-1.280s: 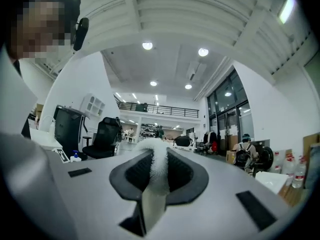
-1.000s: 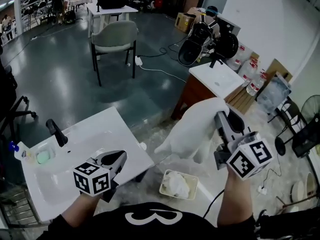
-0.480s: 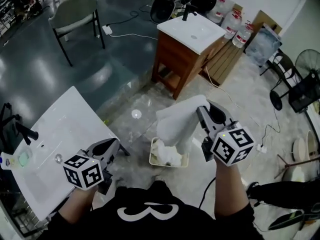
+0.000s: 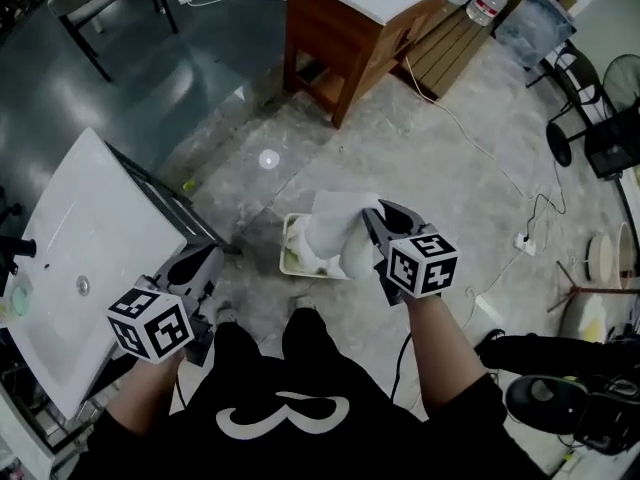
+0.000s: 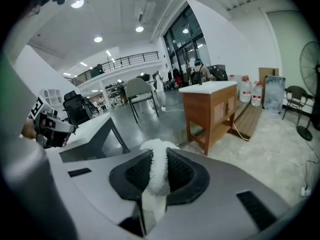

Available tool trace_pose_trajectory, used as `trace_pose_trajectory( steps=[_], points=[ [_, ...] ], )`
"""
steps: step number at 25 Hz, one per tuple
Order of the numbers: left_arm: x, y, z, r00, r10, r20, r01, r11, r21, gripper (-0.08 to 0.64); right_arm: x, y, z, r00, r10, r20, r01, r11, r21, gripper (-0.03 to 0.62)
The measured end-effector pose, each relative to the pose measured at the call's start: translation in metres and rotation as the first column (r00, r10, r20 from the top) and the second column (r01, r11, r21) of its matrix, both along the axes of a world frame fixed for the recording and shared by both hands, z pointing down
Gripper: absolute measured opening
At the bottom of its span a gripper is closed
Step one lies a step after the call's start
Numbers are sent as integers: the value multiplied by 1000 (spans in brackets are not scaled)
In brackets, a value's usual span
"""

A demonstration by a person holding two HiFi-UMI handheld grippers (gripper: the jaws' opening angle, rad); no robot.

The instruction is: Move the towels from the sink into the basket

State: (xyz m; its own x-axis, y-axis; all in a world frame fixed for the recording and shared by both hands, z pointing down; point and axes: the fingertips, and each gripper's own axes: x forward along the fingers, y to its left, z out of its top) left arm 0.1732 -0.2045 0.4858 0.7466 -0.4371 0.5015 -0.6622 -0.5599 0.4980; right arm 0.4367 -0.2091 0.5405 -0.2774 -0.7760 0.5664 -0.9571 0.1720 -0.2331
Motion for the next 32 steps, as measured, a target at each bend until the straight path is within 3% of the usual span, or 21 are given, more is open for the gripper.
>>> trace_pose_trajectory(
  steps=[9,16,22,24,28,32],
  points=[
    [27,9,67,997,-48,55,49,998,-35,6,33,26,177,1000,9,22,-2,959,-282,55],
    [36,9,105,993,-93,78,98,993,-66,6,55,44,264,1000,-8,-18,0,914,-406,57],
    [43,20,133,991,-95,89,104,989,-106,6,65,59,316,999,12,33,7,856,-516,58],
    [46,22,139,991,-98,89,108,987,-117,6,69,62,323,998,16,52,14,848,-529,86],
    [47,20,152,992,-86,96,99,986,-133,6,73,53,319,989,74,128,-1,871,-491,197],
    [55,16,153,993,-76,88,87,987,-133,6,83,59,319,988,81,128,-7,870,-494,262]
  ],
)
